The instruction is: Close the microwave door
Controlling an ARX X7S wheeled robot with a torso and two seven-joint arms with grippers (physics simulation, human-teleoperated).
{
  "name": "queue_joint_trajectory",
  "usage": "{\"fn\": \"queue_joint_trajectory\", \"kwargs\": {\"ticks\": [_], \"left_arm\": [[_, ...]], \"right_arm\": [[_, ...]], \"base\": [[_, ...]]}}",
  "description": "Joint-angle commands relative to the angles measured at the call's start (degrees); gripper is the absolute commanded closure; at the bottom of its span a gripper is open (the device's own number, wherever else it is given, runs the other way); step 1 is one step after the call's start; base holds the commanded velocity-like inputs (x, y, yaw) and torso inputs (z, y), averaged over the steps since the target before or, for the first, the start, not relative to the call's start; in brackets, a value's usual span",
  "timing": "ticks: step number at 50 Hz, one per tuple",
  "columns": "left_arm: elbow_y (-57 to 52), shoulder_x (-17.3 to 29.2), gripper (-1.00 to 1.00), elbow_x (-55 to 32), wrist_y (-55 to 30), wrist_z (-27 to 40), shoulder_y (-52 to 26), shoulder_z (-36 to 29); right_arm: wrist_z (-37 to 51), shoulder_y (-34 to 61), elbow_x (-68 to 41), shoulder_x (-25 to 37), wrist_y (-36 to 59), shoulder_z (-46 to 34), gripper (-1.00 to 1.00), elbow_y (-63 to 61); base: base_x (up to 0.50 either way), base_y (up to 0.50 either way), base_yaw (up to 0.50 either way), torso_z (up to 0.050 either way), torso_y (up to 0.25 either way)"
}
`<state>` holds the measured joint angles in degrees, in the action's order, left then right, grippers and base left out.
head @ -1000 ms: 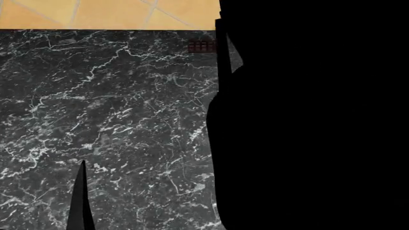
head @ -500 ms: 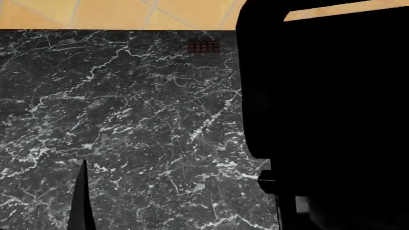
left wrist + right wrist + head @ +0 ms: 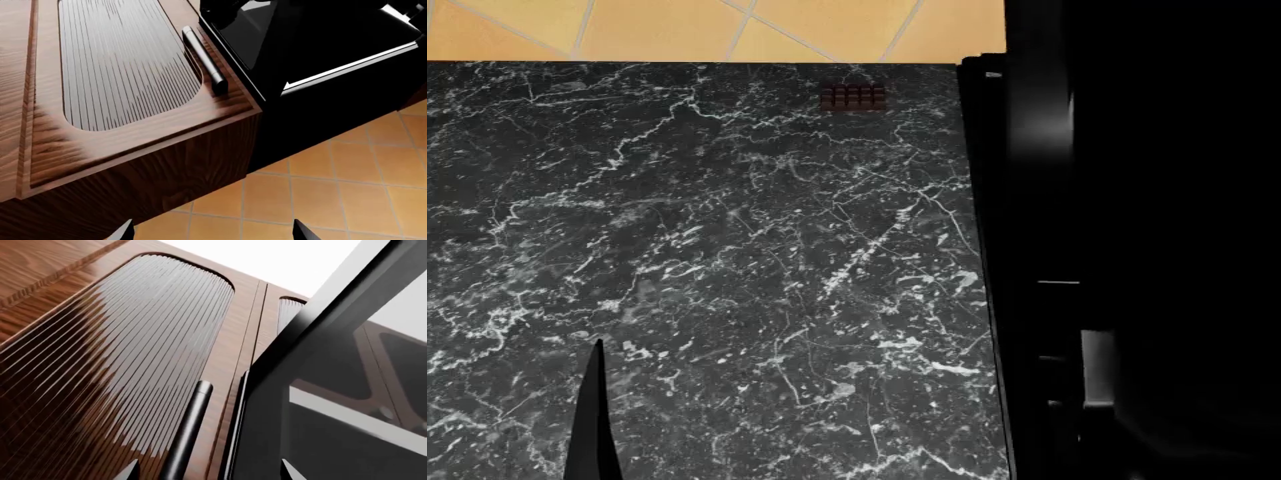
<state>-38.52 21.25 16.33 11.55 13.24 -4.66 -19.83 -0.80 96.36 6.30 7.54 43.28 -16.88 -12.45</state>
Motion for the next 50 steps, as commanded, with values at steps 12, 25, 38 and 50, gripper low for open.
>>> {"fn": "queue_joint_trajectory", "kwargs": {"ticks": [12,25,38,50], "left_arm": [[-0.4,0.3,-1.0,-0.2,-0.3,0.1,-0.4,-0.4],[-1.3,0.7,-1.0,-0.4,-0.9,0.0,-0.5,-0.2],[-1.4,1.0,-1.0,-0.8,-1.2,0.0,-0.8,-0.1],[-3.6,1.2,-1.0,-0.3,-2.2,-0.2,-0.3,-0.2]], "right_arm": [[0.9,2.9,-0.4,1.0,-4.3,-0.9,-1.0,6.1],[2.1,4.5,-1.5,0.8,-8.5,-0.2,-1.0,14.7],[3.1,4.9,-2.0,1.3,-11.9,0.1,-1.0,21.1],[4.0,5.4,-2.6,1.6,-13.6,0.7,-1.0,25.9]], "base": [[0.0,0.0,0.0,0.0,0.0],[0.0,0.0,0.0,0.0,0.0],[0.0,0.0,0.0,0.0,0.0],[0.0,0.0,0.0,0.0,0.0]]}}
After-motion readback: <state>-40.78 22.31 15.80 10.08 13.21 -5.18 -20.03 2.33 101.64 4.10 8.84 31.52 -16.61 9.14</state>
